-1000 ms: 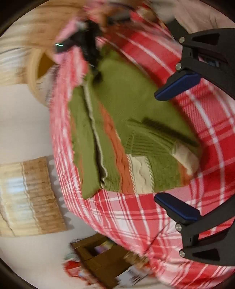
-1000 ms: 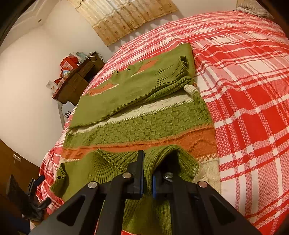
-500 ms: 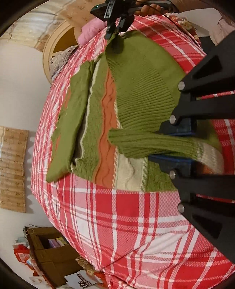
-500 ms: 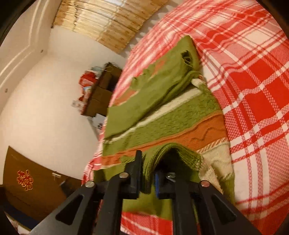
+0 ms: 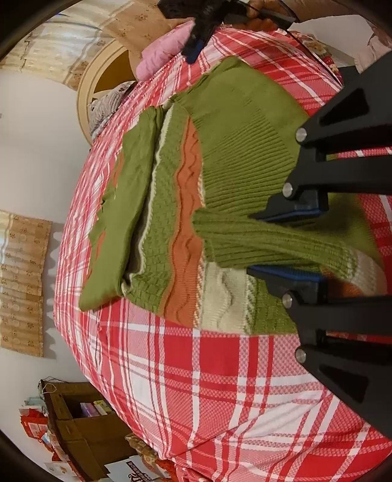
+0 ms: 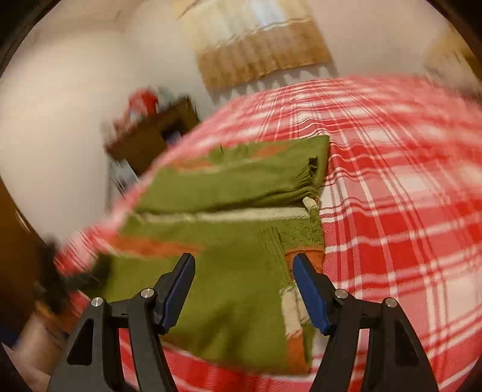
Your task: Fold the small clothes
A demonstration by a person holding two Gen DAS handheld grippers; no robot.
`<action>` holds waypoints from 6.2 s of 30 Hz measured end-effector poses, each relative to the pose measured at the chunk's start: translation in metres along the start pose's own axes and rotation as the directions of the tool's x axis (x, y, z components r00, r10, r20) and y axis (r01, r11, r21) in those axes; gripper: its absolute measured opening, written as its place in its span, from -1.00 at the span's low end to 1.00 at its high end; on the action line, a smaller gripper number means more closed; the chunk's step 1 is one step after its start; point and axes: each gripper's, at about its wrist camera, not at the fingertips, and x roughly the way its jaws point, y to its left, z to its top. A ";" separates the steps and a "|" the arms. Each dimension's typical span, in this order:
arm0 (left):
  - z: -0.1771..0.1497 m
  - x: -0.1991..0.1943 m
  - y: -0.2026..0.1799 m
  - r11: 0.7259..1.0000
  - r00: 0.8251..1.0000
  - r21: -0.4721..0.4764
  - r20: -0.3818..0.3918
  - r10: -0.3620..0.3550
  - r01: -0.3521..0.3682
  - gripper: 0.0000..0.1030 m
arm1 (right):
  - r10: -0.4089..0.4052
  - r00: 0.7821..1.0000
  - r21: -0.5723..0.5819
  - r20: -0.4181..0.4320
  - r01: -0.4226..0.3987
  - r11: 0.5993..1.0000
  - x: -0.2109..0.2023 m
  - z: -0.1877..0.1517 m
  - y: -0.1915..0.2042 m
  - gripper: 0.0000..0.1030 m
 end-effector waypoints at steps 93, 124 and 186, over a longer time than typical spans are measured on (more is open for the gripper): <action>0.250 0.179 0.051 0.915 0.936 -0.237 0.052 0.348 -0.326 -0.86 | -0.398 0.917 0.051 0.004 0.397 0.916 0.204 0.174 -0.078 -0.83; 0.146 0.084 -0.049 0.910 0.908 0.009 0.078 0.411 -0.413 -0.04 | -0.373 0.922 -0.003 0.107 0.375 0.927 0.092 0.092 0.005 -0.46; 0.092 0.074 0.023 0.852 0.951 -0.478 0.101 0.294 -0.213 -0.54 | -0.123 0.992 -0.090 0.022 0.124 0.988 0.136 0.017 0.073 -0.40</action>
